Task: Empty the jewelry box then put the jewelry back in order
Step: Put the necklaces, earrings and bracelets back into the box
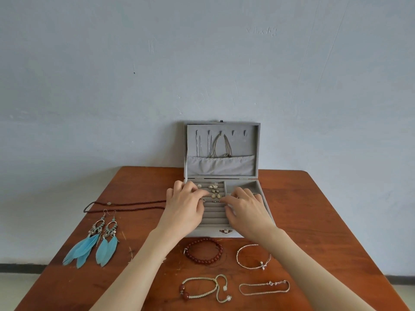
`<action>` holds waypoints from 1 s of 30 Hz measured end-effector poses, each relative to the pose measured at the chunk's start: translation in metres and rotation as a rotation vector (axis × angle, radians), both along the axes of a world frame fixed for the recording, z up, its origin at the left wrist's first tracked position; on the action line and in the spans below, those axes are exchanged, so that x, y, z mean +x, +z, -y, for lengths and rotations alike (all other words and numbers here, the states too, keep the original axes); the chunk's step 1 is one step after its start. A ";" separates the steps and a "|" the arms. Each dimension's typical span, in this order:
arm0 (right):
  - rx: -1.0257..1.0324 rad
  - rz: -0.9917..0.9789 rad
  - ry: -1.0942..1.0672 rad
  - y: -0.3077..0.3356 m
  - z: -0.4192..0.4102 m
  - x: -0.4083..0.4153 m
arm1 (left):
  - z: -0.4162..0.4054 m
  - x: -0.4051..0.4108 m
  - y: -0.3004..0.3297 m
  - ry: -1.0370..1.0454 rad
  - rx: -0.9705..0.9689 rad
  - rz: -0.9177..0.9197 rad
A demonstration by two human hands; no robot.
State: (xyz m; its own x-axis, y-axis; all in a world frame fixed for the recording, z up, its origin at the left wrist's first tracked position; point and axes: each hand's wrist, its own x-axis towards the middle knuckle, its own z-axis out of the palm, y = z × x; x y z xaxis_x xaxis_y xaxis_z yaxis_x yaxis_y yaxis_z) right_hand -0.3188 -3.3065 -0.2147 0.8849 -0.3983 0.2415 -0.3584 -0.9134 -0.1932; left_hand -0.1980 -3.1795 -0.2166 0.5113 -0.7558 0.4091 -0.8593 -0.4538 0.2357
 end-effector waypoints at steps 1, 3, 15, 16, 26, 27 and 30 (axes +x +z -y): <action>0.012 0.017 0.004 0.001 -0.002 -0.003 | -0.005 0.000 0.002 -0.003 -0.008 -0.004; 0.029 0.056 0.013 0.004 -0.009 -0.007 | -0.018 -0.001 0.006 -0.027 -0.002 -0.024; 0.145 0.199 0.180 0.013 -0.097 -0.007 | -0.127 -0.014 0.012 -0.008 0.012 -0.207; 0.144 0.190 0.189 0.010 -0.105 -0.007 | -0.134 -0.015 0.009 0.002 0.018 -0.217; 0.147 0.053 0.200 -0.012 -0.145 0.005 | -0.174 -0.012 -0.013 0.078 0.010 -0.330; 0.147 0.043 0.196 -0.012 -0.146 0.007 | -0.174 -0.011 -0.014 0.084 0.000 -0.334; 0.127 0.027 0.187 -0.013 -0.152 0.014 | -0.174 -0.011 -0.018 0.092 -0.025 -0.340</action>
